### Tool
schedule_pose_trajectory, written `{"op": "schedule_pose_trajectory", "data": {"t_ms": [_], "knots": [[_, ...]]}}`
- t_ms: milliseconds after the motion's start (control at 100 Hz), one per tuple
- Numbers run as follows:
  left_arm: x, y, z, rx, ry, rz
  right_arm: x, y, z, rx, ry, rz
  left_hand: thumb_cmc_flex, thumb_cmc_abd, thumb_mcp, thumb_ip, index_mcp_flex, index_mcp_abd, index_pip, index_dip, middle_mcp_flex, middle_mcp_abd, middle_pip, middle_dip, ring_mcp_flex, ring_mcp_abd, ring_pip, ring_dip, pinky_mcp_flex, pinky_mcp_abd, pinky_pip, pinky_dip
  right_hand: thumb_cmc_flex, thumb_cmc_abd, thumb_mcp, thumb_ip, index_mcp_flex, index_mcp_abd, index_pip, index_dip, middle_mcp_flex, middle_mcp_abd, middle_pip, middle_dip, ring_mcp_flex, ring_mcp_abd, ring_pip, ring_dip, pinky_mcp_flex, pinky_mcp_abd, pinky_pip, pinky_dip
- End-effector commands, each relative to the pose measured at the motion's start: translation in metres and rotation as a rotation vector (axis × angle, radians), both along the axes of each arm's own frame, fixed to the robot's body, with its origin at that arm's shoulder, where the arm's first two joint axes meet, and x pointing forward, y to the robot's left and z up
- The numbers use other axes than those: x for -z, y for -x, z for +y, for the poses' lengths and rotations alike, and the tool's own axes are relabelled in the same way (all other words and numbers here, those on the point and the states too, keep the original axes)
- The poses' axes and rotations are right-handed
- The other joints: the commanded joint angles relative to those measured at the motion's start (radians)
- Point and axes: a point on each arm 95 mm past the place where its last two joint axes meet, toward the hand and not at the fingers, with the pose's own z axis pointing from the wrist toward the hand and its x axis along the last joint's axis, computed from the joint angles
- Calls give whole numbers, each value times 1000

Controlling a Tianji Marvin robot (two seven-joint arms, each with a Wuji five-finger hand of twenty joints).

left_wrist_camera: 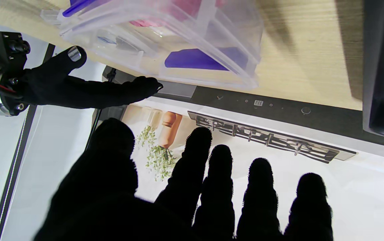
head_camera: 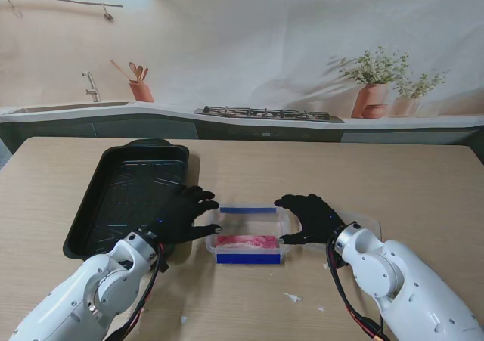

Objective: Separate the bacon slices onto the tray

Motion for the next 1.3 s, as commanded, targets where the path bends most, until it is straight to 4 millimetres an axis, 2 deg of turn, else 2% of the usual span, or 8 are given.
{"op": "schedule_pose_trajectory", "data": {"t_ms": [0, 50, 110, 310, 660, 800, 980, 1290], "knots": [[-4, 2, -5, 19, 24, 4, 4, 2, 3, -19, 17, 21, -19, -16, 67, 30, 26, 9, 5, 12, 16, 34, 23, 15, 19, 27, 43, 32, 31, -44, 97, 20, -13, -2, -25, 38, -22, 18, -17, -5, -20, -4, -4, 8, -30, -30, 4, 6, -14, -4, -33, -10], [-7, 2, -7, 27, 30, 0, 4, 2, 3, -26, 25, 25, -26, -26, 95, 27, 40, 6, 14, 17, 43, 43, 35, 22, 48, 54, 77, 51, -9, -58, 362, 88, -12, 2, -29, 38, -22, 19, -18, -4, -22, -4, -2, 9, -31, -30, 5, 7, -14, -3, -32, -9], [-11, 2, -10, 40, 36, 0, 4, 2, 4, -31, 29, 29, -29, -35, 116, 26, 48, -1, 25, 22, 80, 50, 55, 33, 92, 73, 117, 75, -70, -65, 741, 86, -9, 2, -32, 39, -22, 18, -19, -3, -22, -4, -1, 10, -30, -29, 7, 7, -14, -2, -31, -9], [-29, 0, -28, 94, 61, 60, 4, 3, 4, -36, 36, 35, -22, -47, 147, 26, 103, -6, 98, 57, 203, 71, 119, 86, 253, 117, 223, 160, 42, -13, 944, 150, 2, 6, -40, 42, -20, 20, -21, 0, -23, -2, 1, 10, -30, -30, 11, 9, -13, 2, -28, -6], [-50, -13, -57, 107, 43, 373, 4, 2, 7, -29, 23, 33, 18, -22, 113, 30, 144, 49, 94, 53, 258, 140, 116, 120, 308, 169, 239, 206, 108, 39, 965, 164, 17, 12, -44, 45, -22, 23, -25, 6, -24, 4, 2, 11, -28, -28, 23, 13, -3, 6, -18, 0], [-45, -18, -68, 76, 60, 463, 5, 1, 7, -30, 24, 30, 30, -19, 83, 33, 111, 76, 44, 29, 225, 158, 76, 94, 272, 186, 183, 180, 91, 69, 903, 137, 19, 10, -44, 45, -23, 23, -24, 9, -24, 5, 1, 10, -30, -27, 25, 13, -4, 5, -15, 3], [-33, -24, -79, 71, 37, 501, 5, 2, 8, -26, 26, 29, 34, -12, 51, 35, 77, 83, 11, 14, 171, 151, 49, 60, 219, 170, 136, 145, 51, 27, 875, 123, 32, 18, -41, 45, -20, 22, -22, 14, -23, 4, 4, 11, -30, -28, 23, 10, -8, 5, -14, 5], [-16, -33, -93, 55, 26, 578, 6, 2, 9, -20, 16, 28, 41, -2, 37, 37, 87, 107, -14, -1, 171, 172, 35, 30, 213, 188, 119, 118, 43, 37, 866, 115, 43, 26, -40, 44, -10, 21, -13, 23, -17, 8, 71, 45, -28, -27, 37, 14, -2, 8, -8, 10]]}}
